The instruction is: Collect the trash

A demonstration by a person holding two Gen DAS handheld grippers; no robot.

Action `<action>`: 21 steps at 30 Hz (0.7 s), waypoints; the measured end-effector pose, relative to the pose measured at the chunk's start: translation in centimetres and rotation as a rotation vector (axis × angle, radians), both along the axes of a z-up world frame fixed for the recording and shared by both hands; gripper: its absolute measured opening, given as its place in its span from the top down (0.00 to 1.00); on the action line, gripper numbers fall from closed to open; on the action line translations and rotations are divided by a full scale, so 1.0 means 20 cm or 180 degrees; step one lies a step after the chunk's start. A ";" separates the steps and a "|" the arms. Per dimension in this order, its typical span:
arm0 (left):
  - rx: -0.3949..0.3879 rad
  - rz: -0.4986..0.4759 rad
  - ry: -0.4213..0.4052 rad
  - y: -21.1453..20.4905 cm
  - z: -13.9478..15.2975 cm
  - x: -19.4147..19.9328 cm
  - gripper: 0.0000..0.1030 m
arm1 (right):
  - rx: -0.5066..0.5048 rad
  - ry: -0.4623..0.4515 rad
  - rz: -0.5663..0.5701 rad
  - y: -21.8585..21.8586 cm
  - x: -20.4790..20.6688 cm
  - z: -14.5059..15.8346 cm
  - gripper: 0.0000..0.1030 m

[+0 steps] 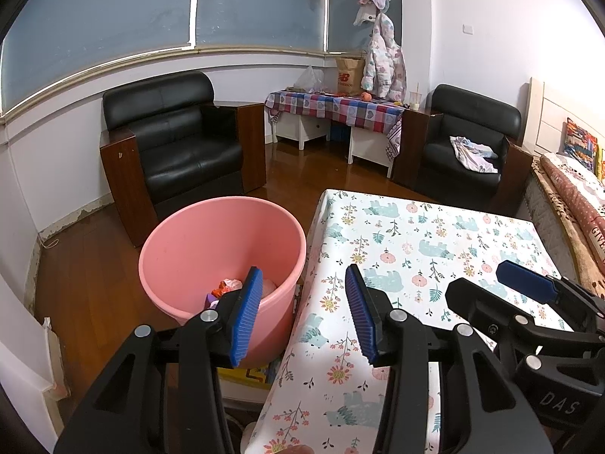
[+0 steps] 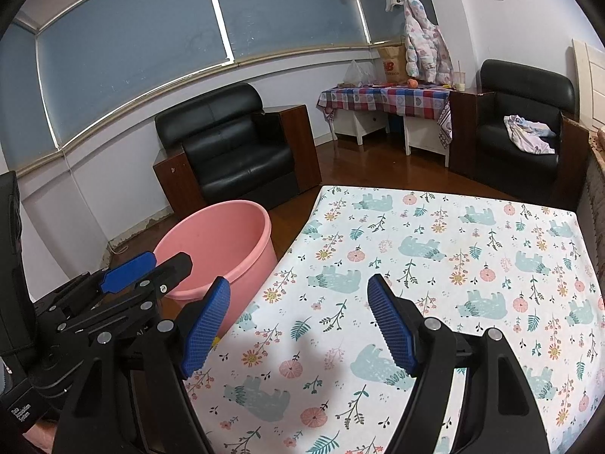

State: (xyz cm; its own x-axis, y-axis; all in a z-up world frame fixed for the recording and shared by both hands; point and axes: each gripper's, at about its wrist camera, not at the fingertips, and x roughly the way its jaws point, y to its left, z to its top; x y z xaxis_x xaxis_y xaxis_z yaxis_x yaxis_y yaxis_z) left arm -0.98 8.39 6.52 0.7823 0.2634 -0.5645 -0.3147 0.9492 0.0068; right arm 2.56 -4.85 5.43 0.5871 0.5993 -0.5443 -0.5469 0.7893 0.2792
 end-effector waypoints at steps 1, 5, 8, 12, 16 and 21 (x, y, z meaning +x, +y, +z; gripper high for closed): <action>-0.0003 -0.0002 0.0001 0.00 0.00 0.00 0.55 | 0.0000 0.0000 0.0000 0.00 0.00 0.00 0.28; -0.0003 -0.0001 0.0001 0.00 0.00 0.00 0.55 | 0.0000 0.0000 0.0000 0.00 0.00 0.00 0.28; -0.0002 -0.0003 -0.0002 0.01 0.00 0.00 0.55 | -0.0003 0.0001 0.0002 0.00 0.00 0.00 0.28; -0.0006 0.0000 -0.0004 0.00 0.00 -0.01 0.55 | -0.0005 0.0000 -0.0001 -0.01 -0.01 0.00 0.28; 0.0002 0.0003 -0.0001 0.00 0.00 -0.01 0.55 | -0.0007 -0.0001 -0.0002 -0.01 -0.01 -0.01 0.28; 0.0000 0.0002 -0.0003 0.00 0.00 -0.01 0.55 | -0.0008 0.0004 -0.0006 -0.03 -0.01 -0.01 0.28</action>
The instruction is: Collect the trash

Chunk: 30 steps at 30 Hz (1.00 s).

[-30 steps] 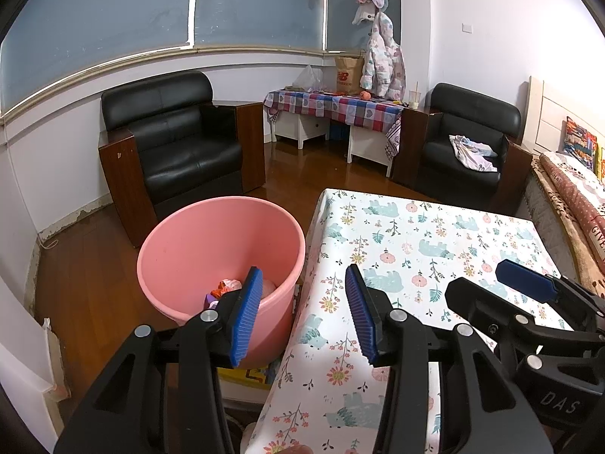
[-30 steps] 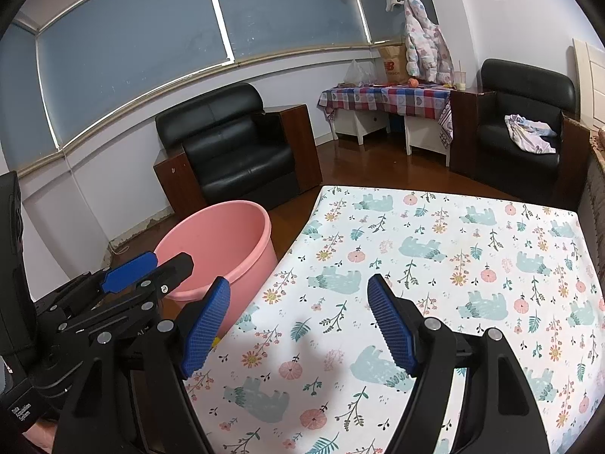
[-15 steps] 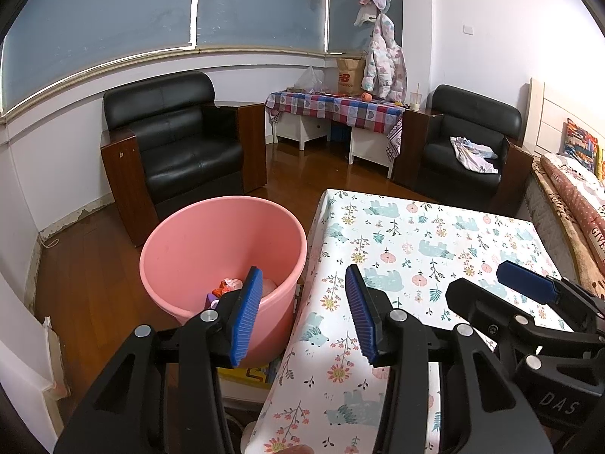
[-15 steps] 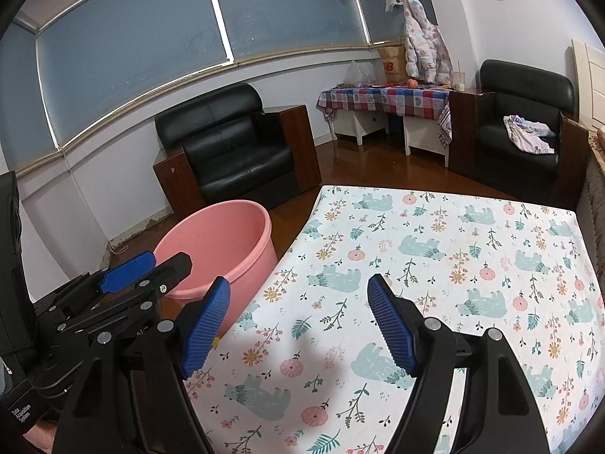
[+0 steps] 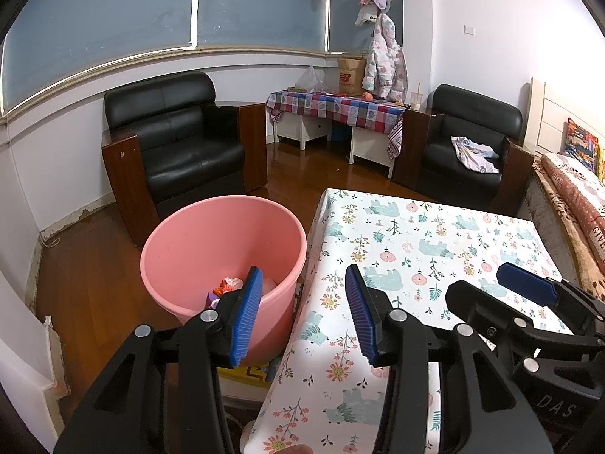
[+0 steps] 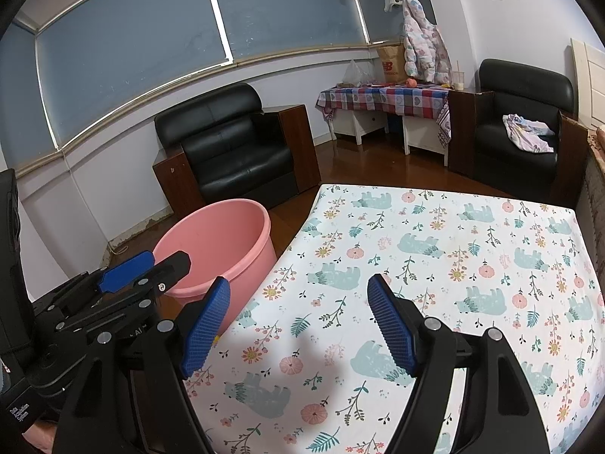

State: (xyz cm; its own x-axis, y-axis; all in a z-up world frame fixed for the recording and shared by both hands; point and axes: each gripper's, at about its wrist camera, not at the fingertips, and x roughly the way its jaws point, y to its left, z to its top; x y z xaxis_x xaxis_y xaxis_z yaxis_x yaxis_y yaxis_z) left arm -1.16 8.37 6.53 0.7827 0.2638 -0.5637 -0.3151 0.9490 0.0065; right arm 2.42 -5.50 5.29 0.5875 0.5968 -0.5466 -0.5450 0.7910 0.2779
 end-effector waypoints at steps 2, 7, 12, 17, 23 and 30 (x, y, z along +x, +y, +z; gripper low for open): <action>-0.0024 -0.0006 0.0002 0.00 0.00 0.00 0.55 | -0.0001 0.0002 -0.0002 0.00 0.00 0.00 0.28; -0.0090 -0.0020 0.0028 -0.02 0.00 -0.01 0.55 | -0.0009 -0.0004 -0.0017 -0.03 0.00 0.01 0.28; -0.0090 -0.0020 0.0037 -0.02 0.00 -0.01 0.55 | -0.0013 0.0002 -0.0027 -0.04 0.00 0.01 0.28; -0.0070 -0.0021 0.0038 -0.04 -0.01 -0.01 0.55 | -0.0013 0.0011 -0.0040 -0.07 0.00 0.02 0.28; -0.0084 -0.0047 0.0058 -0.04 -0.01 0.00 0.55 | -0.0017 0.0015 -0.0047 -0.07 0.00 0.03 0.28; 0.0000 -0.0042 0.0032 -0.08 0.00 0.00 0.55 | 0.0006 0.0016 -0.0064 -0.13 0.02 0.04 0.28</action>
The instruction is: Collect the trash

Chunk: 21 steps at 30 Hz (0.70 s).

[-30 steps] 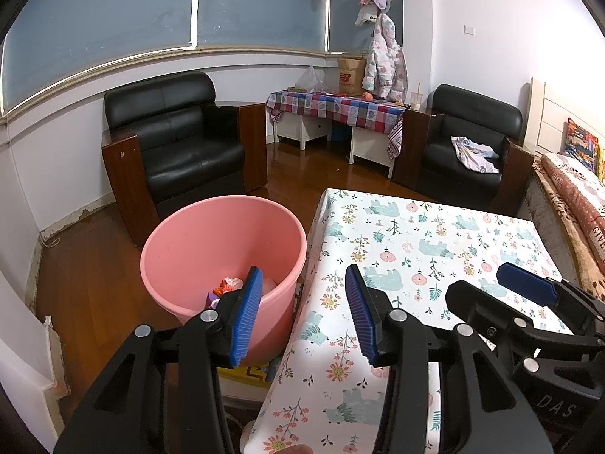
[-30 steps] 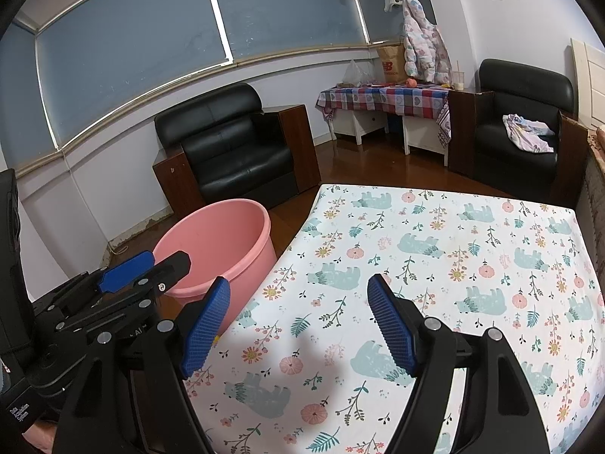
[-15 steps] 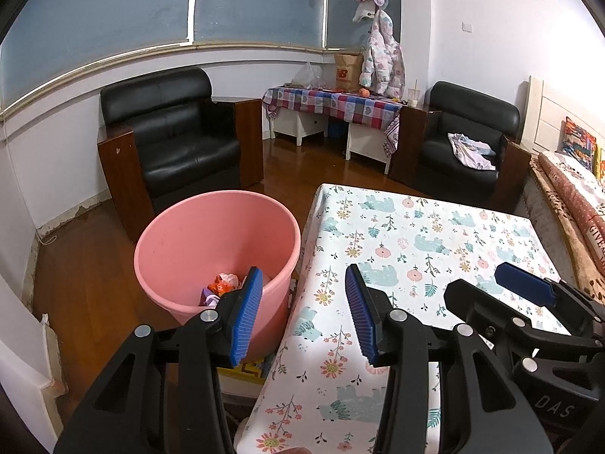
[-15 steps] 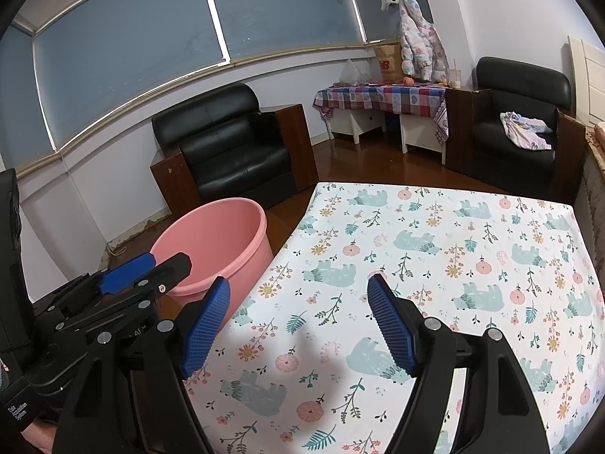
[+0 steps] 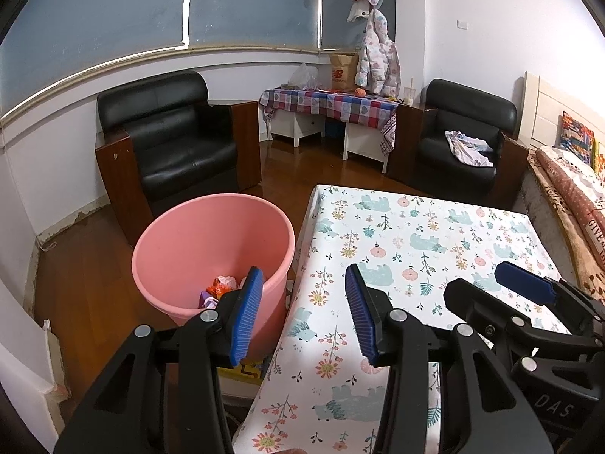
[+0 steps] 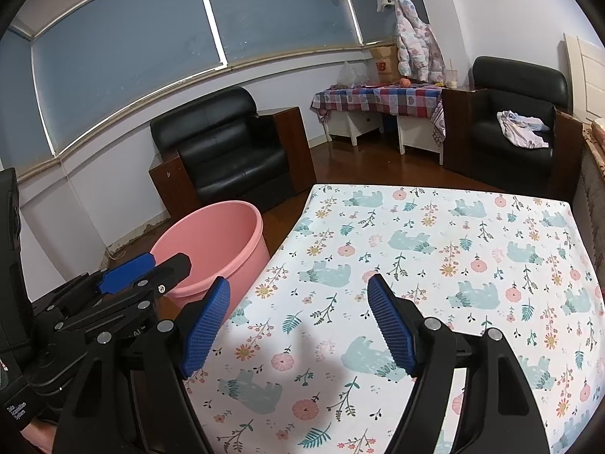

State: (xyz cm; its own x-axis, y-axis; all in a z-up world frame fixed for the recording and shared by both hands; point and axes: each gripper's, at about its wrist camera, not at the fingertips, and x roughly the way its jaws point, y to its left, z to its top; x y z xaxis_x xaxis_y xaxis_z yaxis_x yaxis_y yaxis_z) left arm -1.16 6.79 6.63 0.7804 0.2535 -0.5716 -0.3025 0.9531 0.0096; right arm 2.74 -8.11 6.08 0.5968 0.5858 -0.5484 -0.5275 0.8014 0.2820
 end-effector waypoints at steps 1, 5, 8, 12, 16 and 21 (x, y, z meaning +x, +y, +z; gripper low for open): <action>0.0015 0.0003 -0.0001 -0.01 0.00 0.00 0.55 | 0.0001 0.0002 -0.0004 0.00 0.00 0.00 0.28; 0.0036 0.0016 0.0015 -0.02 0.00 0.01 0.55 | 0.0007 0.0005 -0.0018 -0.04 0.02 0.01 0.28; 0.0066 0.0015 0.0023 -0.03 0.00 0.01 0.55 | 0.0021 0.0015 -0.0031 -0.02 0.01 0.00 0.28; 0.0080 0.0005 0.0032 -0.05 0.01 0.02 0.55 | 0.0036 0.0025 -0.0047 -0.03 0.01 0.00 0.28; 0.0099 0.0001 0.0031 -0.06 0.01 0.03 0.55 | 0.0042 0.0029 -0.0056 -0.03 0.01 -0.01 0.28; 0.0122 -0.0020 0.0034 -0.07 0.01 0.04 0.55 | 0.0040 0.0021 -0.0075 -0.05 0.02 -0.02 0.28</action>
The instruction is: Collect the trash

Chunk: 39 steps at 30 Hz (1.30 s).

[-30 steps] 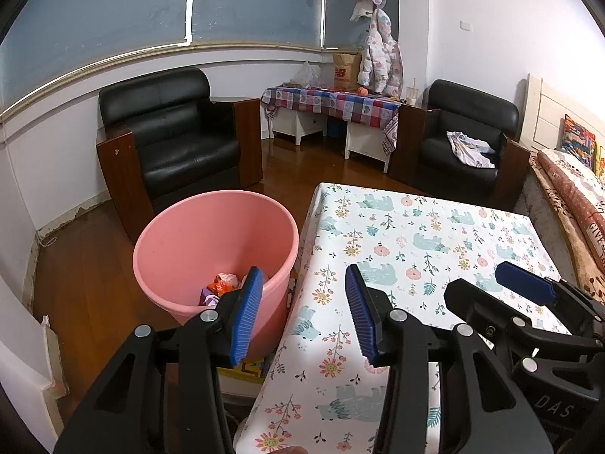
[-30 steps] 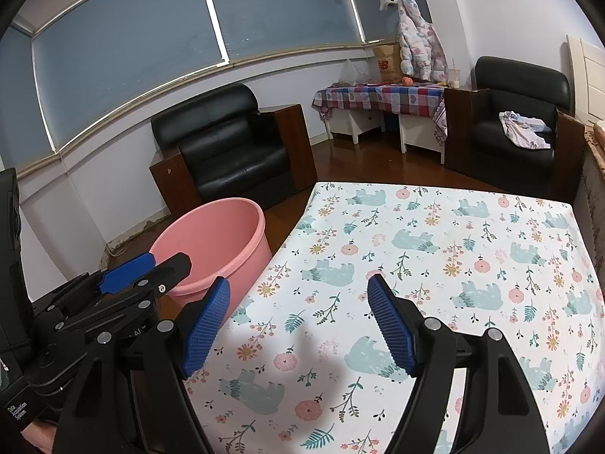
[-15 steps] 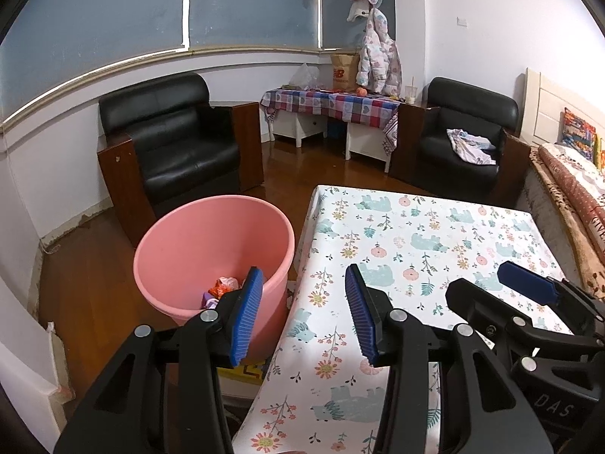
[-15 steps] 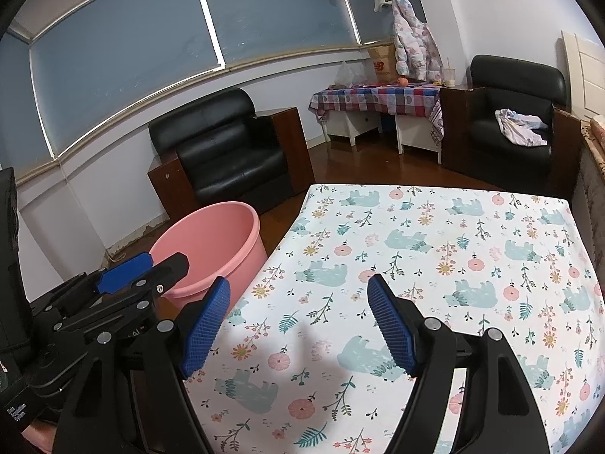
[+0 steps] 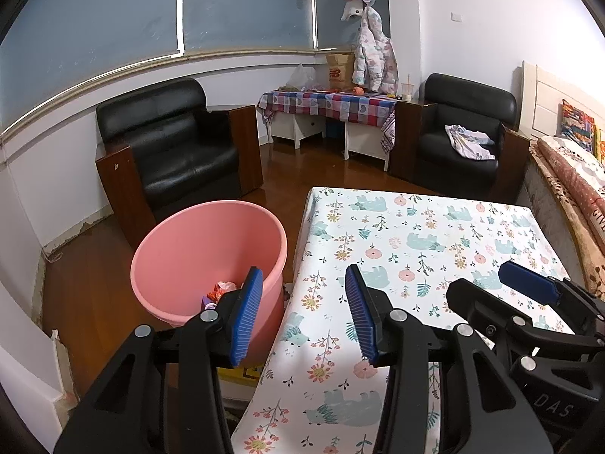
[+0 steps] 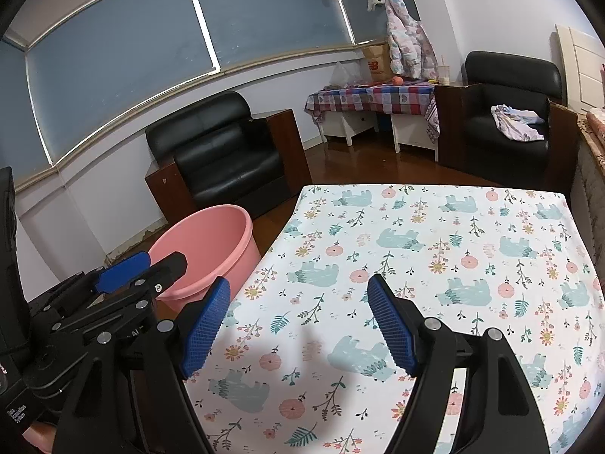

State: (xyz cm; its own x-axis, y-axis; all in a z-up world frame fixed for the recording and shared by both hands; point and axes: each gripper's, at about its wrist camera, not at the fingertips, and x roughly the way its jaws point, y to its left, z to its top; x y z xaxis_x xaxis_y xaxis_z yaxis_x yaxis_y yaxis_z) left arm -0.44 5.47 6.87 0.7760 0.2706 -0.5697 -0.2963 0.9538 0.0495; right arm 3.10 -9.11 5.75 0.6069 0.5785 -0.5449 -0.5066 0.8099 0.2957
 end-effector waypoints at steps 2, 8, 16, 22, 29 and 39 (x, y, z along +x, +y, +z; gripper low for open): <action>0.0009 -0.0008 -0.0001 -0.01 0.00 0.00 0.55 | -0.0005 -0.0013 -0.0020 -0.01 0.00 0.00 0.28; 0.0007 -0.0060 -0.0007 -0.03 0.01 0.03 0.55 | -0.0067 -0.0209 -0.0168 -0.02 -0.06 0.02 0.28; 0.0041 -0.0216 -0.0062 -0.07 0.04 0.08 0.55 | -0.0143 -0.0438 -0.0430 -0.08 -0.09 0.09 0.28; 0.0033 -0.0357 -0.0077 -0.12 0.04 0.13 0.55 | -0.0160 -0.0404 -0.0547 -0.14 -0.07 0.09 0.28; 0.0044 -0.0485 -0.0061 -0.16 0.02 0.18 0.55 | -0.0172 -0.0324 -0.0638 -0.18 -0.06 0.05 0.28; -0.0100 -0.0638 0.0010 -0.18 -0.02 0.25 0.55 | -0.0168 -0.0273 -0.0708 -0.20 -0.02 0.03 0.28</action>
State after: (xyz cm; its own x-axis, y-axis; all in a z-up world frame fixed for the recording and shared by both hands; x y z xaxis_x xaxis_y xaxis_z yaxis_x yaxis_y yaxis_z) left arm 4.56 1.84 6.40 0.8108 0.0929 -0.5779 -0.1001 0.9948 0.0195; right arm 2.61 -13.08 6.26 0.7615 0.3976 -0.5119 -0.3356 0.9175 0.2134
